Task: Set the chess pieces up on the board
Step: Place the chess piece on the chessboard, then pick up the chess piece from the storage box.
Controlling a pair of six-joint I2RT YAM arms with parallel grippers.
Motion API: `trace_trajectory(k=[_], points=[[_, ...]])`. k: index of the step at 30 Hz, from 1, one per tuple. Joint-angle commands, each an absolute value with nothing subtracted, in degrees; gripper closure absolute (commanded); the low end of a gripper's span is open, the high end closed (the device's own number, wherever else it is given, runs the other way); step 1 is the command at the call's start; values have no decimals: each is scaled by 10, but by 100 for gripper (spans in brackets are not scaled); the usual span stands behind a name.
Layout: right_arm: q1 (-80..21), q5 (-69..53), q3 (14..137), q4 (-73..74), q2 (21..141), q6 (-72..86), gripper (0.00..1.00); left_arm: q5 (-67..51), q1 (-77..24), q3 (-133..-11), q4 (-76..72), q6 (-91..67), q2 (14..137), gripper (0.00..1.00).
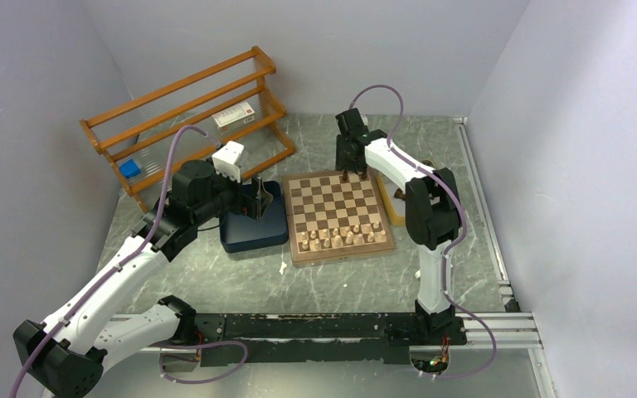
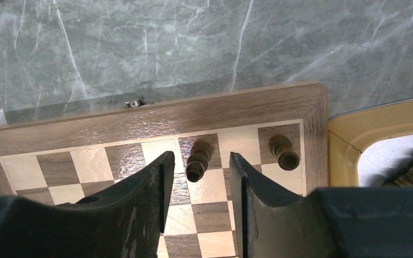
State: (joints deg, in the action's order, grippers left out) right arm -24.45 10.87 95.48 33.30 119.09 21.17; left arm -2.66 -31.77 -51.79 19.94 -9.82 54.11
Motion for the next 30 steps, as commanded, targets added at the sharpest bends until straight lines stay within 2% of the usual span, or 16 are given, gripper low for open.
trace_trajectory(k=[1, 5, 11, 18, 24, 30], points=[[-247, 121, 973, 338, 1156, 208, 53, -18, -322, -514, 191, -91, 534, 2], [-246, 141, 960, 333, 1113, 205, 52, -21, -322, -514, 190, -91, 536, 2], [-232, 172, 907, 307, 1036, 195, 62, -21, -322, -514, 189, -91, 535, 2], [-159, 192, 807, 260, 965, 187, 67, -26, -322, -513, 188, -92, 534, 2], [-80, 167, 735, 222, 960, 194, 68, -29, -322, -513, 187, -92, 533, 2], [-58, 170, 707, 165, 989, 174, 66, -31, -322, -512, 186, -92, 533, 2]])
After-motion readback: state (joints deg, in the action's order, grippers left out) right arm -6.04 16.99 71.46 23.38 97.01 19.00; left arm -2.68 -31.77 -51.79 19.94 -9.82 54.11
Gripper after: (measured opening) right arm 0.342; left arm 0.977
